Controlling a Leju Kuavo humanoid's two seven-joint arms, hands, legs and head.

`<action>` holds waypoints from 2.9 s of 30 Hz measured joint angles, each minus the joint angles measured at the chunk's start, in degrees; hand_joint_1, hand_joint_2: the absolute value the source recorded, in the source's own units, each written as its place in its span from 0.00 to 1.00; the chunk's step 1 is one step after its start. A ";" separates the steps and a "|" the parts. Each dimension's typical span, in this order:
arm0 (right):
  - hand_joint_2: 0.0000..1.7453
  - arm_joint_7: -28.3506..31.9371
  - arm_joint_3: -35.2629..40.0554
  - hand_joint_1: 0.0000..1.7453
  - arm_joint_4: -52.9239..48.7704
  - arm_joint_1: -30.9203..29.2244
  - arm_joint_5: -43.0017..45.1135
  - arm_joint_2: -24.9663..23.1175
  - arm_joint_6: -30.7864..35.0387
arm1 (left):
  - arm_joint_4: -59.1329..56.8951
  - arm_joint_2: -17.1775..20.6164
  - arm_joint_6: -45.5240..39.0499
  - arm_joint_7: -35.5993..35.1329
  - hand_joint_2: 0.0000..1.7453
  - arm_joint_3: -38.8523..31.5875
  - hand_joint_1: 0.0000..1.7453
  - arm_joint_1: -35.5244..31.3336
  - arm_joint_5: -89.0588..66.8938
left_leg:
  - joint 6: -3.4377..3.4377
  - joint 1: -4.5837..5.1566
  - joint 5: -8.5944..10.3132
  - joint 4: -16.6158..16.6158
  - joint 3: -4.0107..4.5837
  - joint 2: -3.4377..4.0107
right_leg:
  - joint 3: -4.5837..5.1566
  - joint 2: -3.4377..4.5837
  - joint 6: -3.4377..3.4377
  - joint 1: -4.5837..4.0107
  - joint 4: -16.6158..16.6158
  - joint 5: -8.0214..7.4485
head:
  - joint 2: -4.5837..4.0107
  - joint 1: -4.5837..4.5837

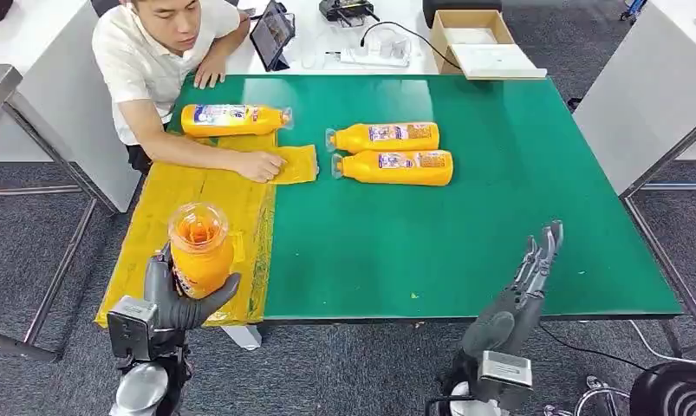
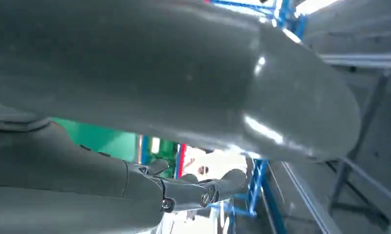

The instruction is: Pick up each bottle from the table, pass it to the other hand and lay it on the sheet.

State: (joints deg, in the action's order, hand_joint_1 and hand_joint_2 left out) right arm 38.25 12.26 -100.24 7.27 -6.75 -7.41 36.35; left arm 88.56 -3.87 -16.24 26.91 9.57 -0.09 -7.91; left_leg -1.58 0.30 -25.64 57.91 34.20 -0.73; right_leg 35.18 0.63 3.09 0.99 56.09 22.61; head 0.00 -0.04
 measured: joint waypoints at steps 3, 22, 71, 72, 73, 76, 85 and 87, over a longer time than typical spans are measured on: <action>0.00 0.00 -1.77 0.00 -1.05 0.23 4.29 -1.07 -0.31 | 0.00 0.07 -2.06 -0.83 1.00 -0.07 1.00 -0.11 -1.40 | 0.00 0.01 0.00 0.00 0.00 -0.01 | 0.02 0.00 0.00 0.00 -0.01 0.00 | 0.00 0.02; 0.00 0.00 -9.42 0.00 13.46 -3.18 3.85 -4.35 -10.18 | -46.47 5.09 -9.43 -22.46 1.00 2.60 0.86 -27.35 -55.14 | 0.01 -0.02 0.14 0.00 0.00 -0.12 | -0.04 -0.04 0.00 0.01 0.07 -0.04 | 0.00 0.02; 1.00 -5.60 -4.22 0.00 36.64 -15.52 -25.54 1.44 -2.70 | -5.17 -2.80 1.60 10.88 1.00 2.86 0.00 -9.45 -0.28 | 0.00 0.01 0.23 0.00 0.10 -0.25 | 0.00 -0.28 -0.13 -0.01 0.03 -0.12 | 0.00 0.02; 1.00 -8.06 -3.76 0.00 39.58 -17.63 -29.33 2.41 -1.70 | -3.91 -2.80 1.20 10.91 1.00 3.22 0.00 -9.02 -0.35 | -0.01 0.01 0.24 0.00 0.10 -0.26 | 0.00 -0.28 -0.13 0.00 0.03 -0.13 | 0.00 0.02; 1.00 -10.91 -3.26 0.00 42.98 -19.63 -33.03 3.54 -1.07 | -2.65 -2.80 0.81 10.93 1.00 3.76 0.00 -8.64 -0.39 | -0.04 0.03 0.26 0.00 0.10 -0.26 | 0.00 -0.28 -0.12 0.01 0.03 -0.15 | 0.00 0.05; 1.00 -17.89 -2.25 0.00 51.59 -25.42 -41.25 6.70 -1.03 | 0.10 -2.80 0.35 10.93 1.00 5.13 0.00 -7.54 -0.61 | -0.05 0.05 0.28 0.03 0.10 -0.32 | -0.02 -0.29 -0.07 0.03 0.04 -0.18 | -0.02 0.00; 1.00 -26.91 -0.02 0.00 65.03 -35.07 -49.75 11.17 -6.14 | 2.34 -2.64 -1.44 11.06 1.00 8.20 0.00 -6.48 -2.93 | -0.04 0.05 0.25 0.04 0.14 -0.35 | 0.01 -0.30 -0.07 0.02 0.04 -0.16 | -0.02 0.04; 1.00 -27.02 0.29 0.00 66.10 -35.75 -49.83 11.50 -6.16 | 2.36 -2.62 -1.44 11.06 1.00 8.42 0.00 -6.40 -2.97 | -0.04 0.04 0.24 0.04 0.14 -0.35 | 0.02 -0.30 -0.07 0.01 0.04 -0.16 | 0.00 0.02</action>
State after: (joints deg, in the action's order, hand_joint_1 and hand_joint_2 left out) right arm 11.23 12.55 -34.14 -28.48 -56.59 4.09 30.18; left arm 90.92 -6.49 -17.68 37.97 17.99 -6.48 -10.88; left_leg -1.62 0.34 -25.40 57.95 34.34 -1.08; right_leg 35.20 0.34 3.02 1.01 56.12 22.45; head 0.00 -0.02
